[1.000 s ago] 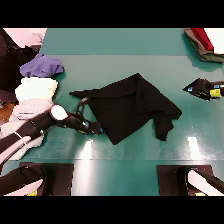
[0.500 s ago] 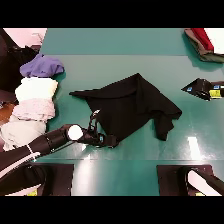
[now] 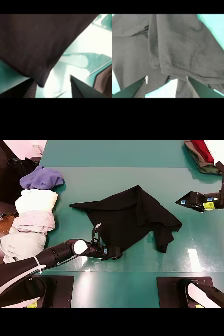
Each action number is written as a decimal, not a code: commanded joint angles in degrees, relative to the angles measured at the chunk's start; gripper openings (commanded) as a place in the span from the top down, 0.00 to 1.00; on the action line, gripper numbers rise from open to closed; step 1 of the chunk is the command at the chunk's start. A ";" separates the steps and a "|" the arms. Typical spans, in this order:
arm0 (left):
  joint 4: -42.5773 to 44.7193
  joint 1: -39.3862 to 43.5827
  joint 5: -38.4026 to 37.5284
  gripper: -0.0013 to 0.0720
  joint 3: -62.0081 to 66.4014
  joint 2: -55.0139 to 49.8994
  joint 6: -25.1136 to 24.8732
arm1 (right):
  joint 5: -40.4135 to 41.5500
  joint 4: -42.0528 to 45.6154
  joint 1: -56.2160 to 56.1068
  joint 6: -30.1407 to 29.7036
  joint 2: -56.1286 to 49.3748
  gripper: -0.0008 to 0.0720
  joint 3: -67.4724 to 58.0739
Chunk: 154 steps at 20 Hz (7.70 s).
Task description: Fold the shirts.
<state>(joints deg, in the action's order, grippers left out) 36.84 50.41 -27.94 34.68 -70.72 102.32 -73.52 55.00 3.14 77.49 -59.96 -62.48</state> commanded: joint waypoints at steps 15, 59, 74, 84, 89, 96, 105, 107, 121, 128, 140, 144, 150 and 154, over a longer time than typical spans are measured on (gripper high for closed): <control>19.74 -25.16 -10.84 0.95 -0.04 19.56 1.18 | -8.22 5.38 -0.17 0.09 0.07 0.23 0.59; 26.80 -37.46 -25.73 0.95 26.88 27.21 -8.52 | 7.61 -3.91 -9.07 18.45 17.40 0.97 15.43; 33.35 -42.95 -29.16 0.95 57.40 26.80 -12.35 | -4.52 -11.15 13.29 12.00 -1.05 0.97 -33.38; 33.22 -42.95 -26.38 0.95 80.81 26.82 -12.33 | 3.34 5.90 11.63 7.87 9.75 0.97 -53.24; 23.63 -42.95 -26.25 0.95 86.16 27.69 -12.35 | 5.70 14.86 11.67 7.93 16.81 0.97 -54.55; 29.42 -42.95 -40.70 0.95 74.10 22.84 -9.05 | -10.60 14.97 11.63 12.68 8.20 0.97 -54.55; 31.56 -42.95 -40.30 0.95 56.74 -11.74 -9.99 | -29.33 13.70 9.86 16.17 -26.51 0.97 -49.18; 31.56 -42.95 -34.60 0.95 56.74 -17.11 -11.23 | -25.27 13.73 8.07 13.97 -31.65 0.97 -44.98; 32.20 -42.95 -18.43 0.95 55.45 -22.38 -21.73 | 2.43 19.80 5.09 8.92 -39.04 0.97 -41.72; 31.06 -42.95 -19.67 0.95 43.32 -22.38 -21.70 | 5.70 22.95 5.25 8.94 -32.33 0.97 -21.16; 29.38 -47.28 -38.32 0.25 43.95 -17.35 -19.80 | -12.48 16.41 7.48 2.64 -29.35 0.50 -21.90; 28.76 -55.17 -45.46 0.25 33.59 -6.95 -20.15 | -21.55 10.80 12.15 -0.76 -21.94 0.50 -19.41; 16.96 -56.76 -42.45 0.25 5.05 5.81 -27.30 | -15.69 2.84 19.10 -2.14 -12.31 0.52 -6.69; 10.84 -56.74 -35.87 0.26 -2.78 5.77 -29.86 | -15.54 -1.79 21.00 -2.67 -10.01 0.52 -1.55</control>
<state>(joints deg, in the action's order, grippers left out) 52.95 -6.07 -67.68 38.44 -66.26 75.07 -89.47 57.08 22.55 75.61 -72.03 -67.61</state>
